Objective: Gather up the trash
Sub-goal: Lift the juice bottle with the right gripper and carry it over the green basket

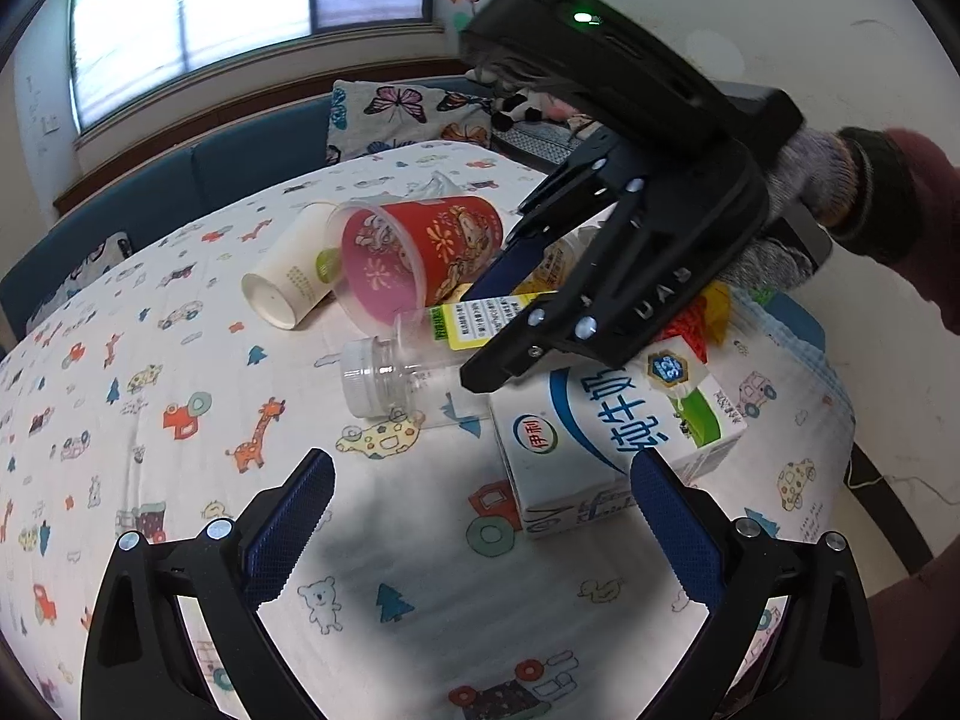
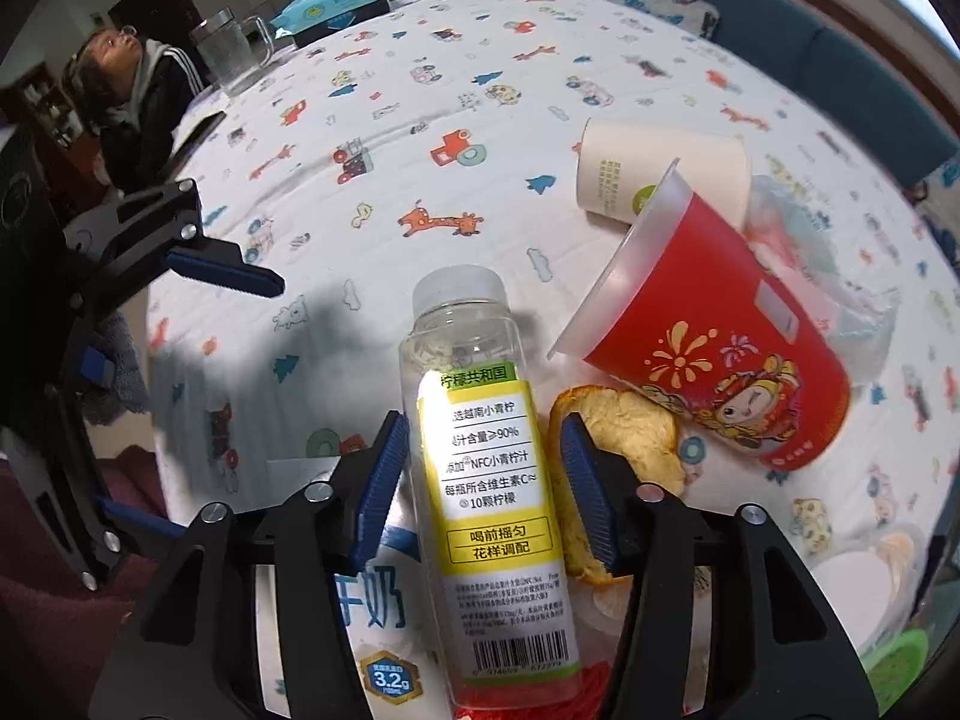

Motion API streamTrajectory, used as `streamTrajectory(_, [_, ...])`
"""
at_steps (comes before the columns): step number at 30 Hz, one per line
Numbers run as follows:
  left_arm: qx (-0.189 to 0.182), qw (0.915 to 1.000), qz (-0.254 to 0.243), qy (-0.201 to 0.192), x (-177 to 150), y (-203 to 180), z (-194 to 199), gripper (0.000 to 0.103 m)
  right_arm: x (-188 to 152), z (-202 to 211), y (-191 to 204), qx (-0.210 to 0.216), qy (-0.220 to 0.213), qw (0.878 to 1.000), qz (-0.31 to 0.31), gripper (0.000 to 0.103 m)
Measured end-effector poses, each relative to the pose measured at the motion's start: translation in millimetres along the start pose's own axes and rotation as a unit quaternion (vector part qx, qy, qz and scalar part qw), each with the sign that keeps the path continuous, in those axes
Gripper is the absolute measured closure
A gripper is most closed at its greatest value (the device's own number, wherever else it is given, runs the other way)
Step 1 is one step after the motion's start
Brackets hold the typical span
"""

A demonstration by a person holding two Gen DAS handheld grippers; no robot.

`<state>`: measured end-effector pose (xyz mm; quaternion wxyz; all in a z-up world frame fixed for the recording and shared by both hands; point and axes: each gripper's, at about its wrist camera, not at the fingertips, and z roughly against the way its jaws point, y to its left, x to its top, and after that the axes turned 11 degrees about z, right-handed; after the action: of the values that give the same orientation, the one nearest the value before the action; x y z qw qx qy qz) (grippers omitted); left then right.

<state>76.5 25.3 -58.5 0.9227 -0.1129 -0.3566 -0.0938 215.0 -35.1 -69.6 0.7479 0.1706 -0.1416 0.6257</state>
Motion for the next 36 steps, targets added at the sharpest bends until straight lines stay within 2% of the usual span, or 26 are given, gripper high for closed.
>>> streamTrajectory(3, [-0.003,1.0,-0.001,0.001,2,1,-2,0.007,-2,2,-4,0.018,-0.002,1.0,-0.007,0.054])
streamTrajectory(11, [-0.011,0.9999,-0.009,0.008,1,-2,-6,0.007,0,-5,1,0.001,0.004,1.0,0.009,0.054])
streamTrajectory(16, [-0.016,0.9991,-0.038,0.008,-1,-11,-4,0.007,0,-5,2,-0.005,-0.002,1.0,0.001,0.055])
streamTrajectory(22, [-0.033,0.9959,-0.085,0.003,-1,-24,3,0.008,-6,23,6,-0.017,-0.033,0.999,-0.021,0.055])
streamTrajectory(28, [-0.068,0.9885,-0.135,0.004,3,-37,6,0.008,-18,62,12,-0.035,-0.068,0.996,-0.055,0.055])
streamTrajectory(36, [-0.125,0.966,-0.223,0.036,14,-47,-4,0.008,-38,114,10,-0.062,-0.103,0.987,-0.11,0.055])
